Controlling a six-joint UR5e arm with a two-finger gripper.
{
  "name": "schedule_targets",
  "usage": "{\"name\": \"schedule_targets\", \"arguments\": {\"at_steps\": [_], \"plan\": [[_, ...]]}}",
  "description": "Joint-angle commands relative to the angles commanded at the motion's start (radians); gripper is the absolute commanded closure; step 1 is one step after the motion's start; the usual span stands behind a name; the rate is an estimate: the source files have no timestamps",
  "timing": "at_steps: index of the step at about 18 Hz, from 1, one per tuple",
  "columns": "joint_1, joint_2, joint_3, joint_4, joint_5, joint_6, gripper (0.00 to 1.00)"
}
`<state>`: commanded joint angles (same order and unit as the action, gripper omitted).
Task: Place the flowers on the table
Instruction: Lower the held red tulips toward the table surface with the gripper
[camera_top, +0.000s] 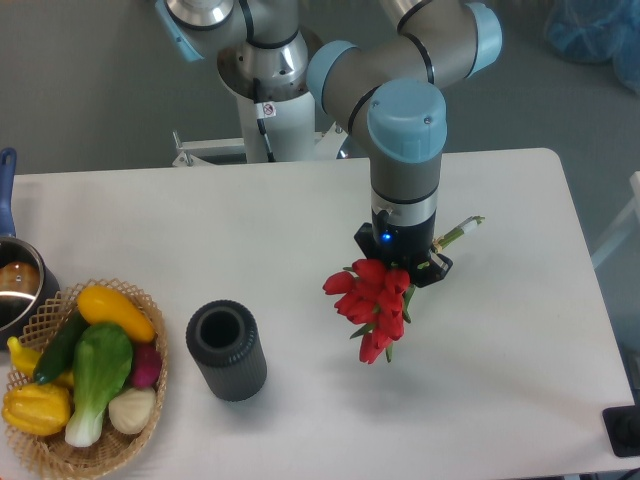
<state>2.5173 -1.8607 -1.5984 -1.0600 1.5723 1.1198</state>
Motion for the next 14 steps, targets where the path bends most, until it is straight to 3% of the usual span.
{"name": "schedule_targets", "arguments": {"at_steps": [10,14], "plan": [[-0.012,-0.012,-0.015,0.003,-0.008,-0.002,0.82],[-0.037,-0.026,-0.041,0.003,-0.003,-0.008,0.72]]}}
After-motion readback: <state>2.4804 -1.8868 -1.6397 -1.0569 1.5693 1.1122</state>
